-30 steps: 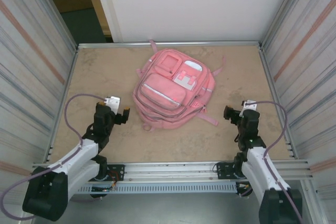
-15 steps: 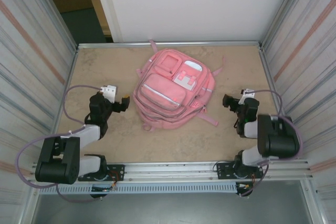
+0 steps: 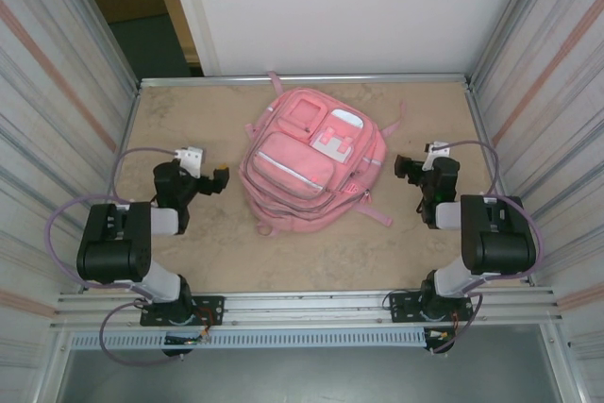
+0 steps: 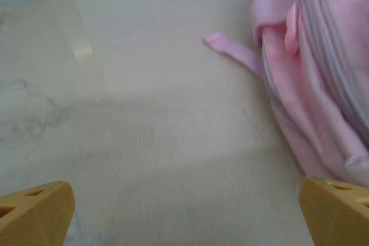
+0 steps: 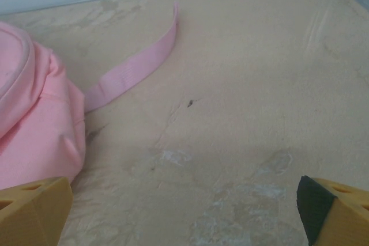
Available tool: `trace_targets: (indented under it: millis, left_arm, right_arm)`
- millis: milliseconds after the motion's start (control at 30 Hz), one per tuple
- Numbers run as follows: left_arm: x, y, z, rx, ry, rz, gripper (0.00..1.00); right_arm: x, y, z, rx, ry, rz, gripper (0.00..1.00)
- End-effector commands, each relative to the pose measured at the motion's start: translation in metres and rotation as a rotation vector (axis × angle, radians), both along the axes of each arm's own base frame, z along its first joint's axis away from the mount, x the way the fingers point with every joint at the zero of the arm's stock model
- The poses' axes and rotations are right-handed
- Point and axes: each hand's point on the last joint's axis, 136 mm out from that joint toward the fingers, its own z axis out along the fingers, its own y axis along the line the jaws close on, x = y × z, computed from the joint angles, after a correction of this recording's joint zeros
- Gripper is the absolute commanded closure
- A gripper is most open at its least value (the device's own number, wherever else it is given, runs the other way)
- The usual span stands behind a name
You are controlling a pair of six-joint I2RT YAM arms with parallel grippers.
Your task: Pack books, pencil case, and school supplies into a backpack
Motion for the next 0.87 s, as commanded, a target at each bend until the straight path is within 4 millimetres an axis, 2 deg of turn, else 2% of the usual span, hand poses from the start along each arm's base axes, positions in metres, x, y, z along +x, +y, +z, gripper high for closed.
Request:
trace_targets:
  millis: [0,833]
  left_arm:
    - [-0.0010,-0.0085,0.0027,-0.027,0.004,-0.067,0.01]
    - [-0.0026,-0.0078,0.0051,-0.029,-0.004,-0.062,0.01]
  right_arm:
    - [0.0014,-0.0021,-0.0013,-0.032,0.022,-0.002,0.01]
    - [0.0016,-0.0018,-0.0009,-0.033,0.016,0.000,0.01]
